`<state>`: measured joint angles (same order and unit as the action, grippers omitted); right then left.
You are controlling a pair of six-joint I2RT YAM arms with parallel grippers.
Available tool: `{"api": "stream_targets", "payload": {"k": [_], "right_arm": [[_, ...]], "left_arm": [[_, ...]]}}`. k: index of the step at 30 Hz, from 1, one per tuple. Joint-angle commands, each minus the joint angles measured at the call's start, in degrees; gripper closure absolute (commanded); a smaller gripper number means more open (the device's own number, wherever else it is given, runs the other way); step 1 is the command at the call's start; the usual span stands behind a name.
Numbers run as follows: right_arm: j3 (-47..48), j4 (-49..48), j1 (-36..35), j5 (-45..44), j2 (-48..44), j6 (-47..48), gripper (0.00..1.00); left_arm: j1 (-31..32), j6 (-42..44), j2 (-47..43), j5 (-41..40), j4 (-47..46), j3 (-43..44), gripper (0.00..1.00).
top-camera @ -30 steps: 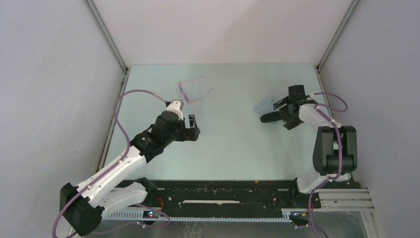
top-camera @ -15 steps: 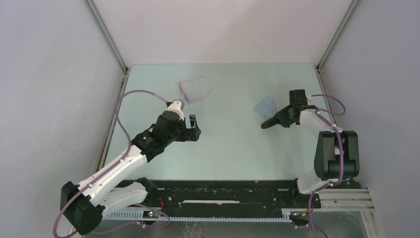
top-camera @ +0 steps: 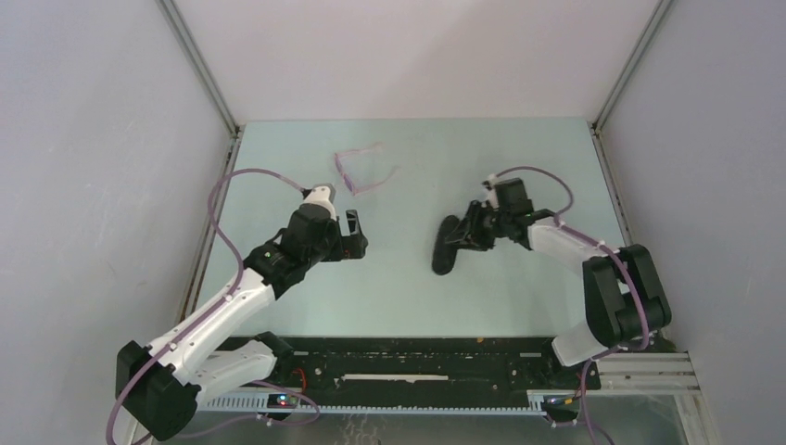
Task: Organize the sunglasses
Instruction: Pick up the sunglasses case from the center of the board, then place the sunglasses case at the center of the board.
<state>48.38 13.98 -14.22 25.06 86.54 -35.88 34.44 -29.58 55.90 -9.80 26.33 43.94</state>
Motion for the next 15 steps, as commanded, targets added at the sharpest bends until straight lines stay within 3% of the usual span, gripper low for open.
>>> {"api": "stream_targets", "payload": {"k": [1, 5, 10, 15], "right_arm": [[2.71, -7.79, -7.93, 14.40, 4.88, 4.30, 0.62], [3.56, -6.15, -8.86, 13.13, 8.42, 6.55, 0.60], [4.99, 3.71, -5.85, 2.28, 6.63, 13.09, 0.20], [6.72, 11.40, -7.48, -10.29, -0.97, 15.14, 0.04]], "left_arm": [[-3.22, -2.37, -1.03, 0.40, -0.17, 3.33, 0.00], [-3.78, -3.52, -0.73, 0.34, 0.74, 3.21, 0.00], [-3.76, -1.91, -0.33, 4.69, 1.15, 3.25, 0.00], [-3.76, -2.07, 0.35, 3.98, 1.18, 3.96, 0.00]]}}
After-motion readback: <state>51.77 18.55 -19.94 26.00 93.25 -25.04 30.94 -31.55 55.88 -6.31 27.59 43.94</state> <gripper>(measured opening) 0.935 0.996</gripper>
